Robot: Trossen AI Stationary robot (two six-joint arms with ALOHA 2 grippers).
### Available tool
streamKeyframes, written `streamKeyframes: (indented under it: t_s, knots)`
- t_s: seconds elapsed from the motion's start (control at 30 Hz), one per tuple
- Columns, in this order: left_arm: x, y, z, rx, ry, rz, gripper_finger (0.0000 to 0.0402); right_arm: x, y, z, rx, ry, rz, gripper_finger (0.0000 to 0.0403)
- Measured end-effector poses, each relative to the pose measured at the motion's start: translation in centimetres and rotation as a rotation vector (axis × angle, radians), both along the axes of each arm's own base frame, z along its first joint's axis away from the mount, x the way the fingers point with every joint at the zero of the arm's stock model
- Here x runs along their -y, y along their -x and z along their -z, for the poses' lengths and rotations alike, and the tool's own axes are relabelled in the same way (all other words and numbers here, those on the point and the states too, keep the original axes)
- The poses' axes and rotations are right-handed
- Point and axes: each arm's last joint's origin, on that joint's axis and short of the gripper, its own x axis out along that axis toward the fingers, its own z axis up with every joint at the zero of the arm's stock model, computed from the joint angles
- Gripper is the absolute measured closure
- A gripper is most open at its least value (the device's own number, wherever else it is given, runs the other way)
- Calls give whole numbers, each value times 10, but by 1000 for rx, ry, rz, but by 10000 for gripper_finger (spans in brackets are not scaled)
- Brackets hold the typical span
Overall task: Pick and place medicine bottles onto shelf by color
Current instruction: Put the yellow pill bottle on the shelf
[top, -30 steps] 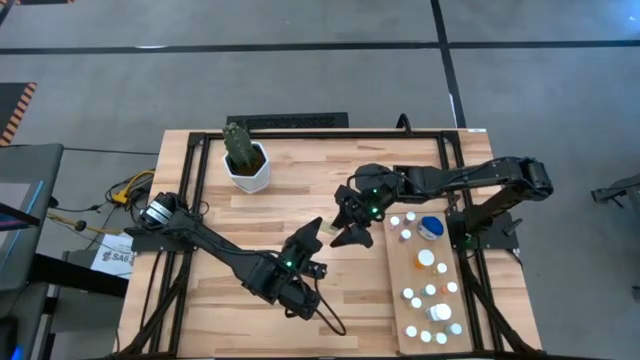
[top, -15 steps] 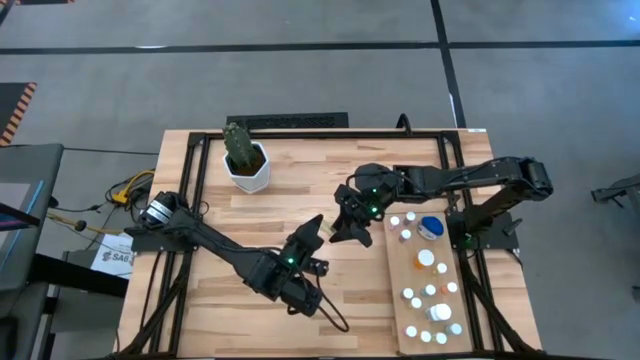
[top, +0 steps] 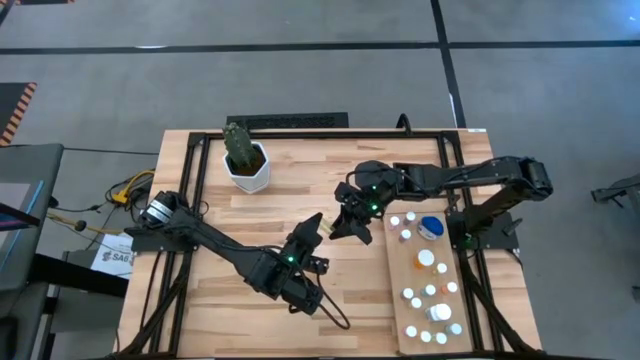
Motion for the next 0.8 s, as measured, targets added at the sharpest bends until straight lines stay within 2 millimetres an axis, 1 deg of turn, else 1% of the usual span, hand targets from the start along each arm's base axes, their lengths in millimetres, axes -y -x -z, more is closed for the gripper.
streamKeyframes:
  t_s: [0.23,0.4,0.5,0.57,0.63,0.7,0.8]
  knots:
    - [-7,-6,0,31,40,-13,242,6,0,0,1,6,21,315]
    - [-16,-11,0,35,83,-22,196,20,2,1,-23,5,62,315]
    - [-22,-13,0,63,77,-51,168,36,7,2,-60,4,111,315]
    - [-27,-14,-1,95,75,-73,152,49,15,3,-113,7,149,315]
    - [-31,-16,-1,139,90,-95,139,61,20,3,-126,17,182,315]
    - [-38,-18,-1,195,131,-115,129,74,31,3,-166,29,222,315]
    - [-53,-23,-1,279,251,-145,123,92,44,-3,-172,74,295,315]
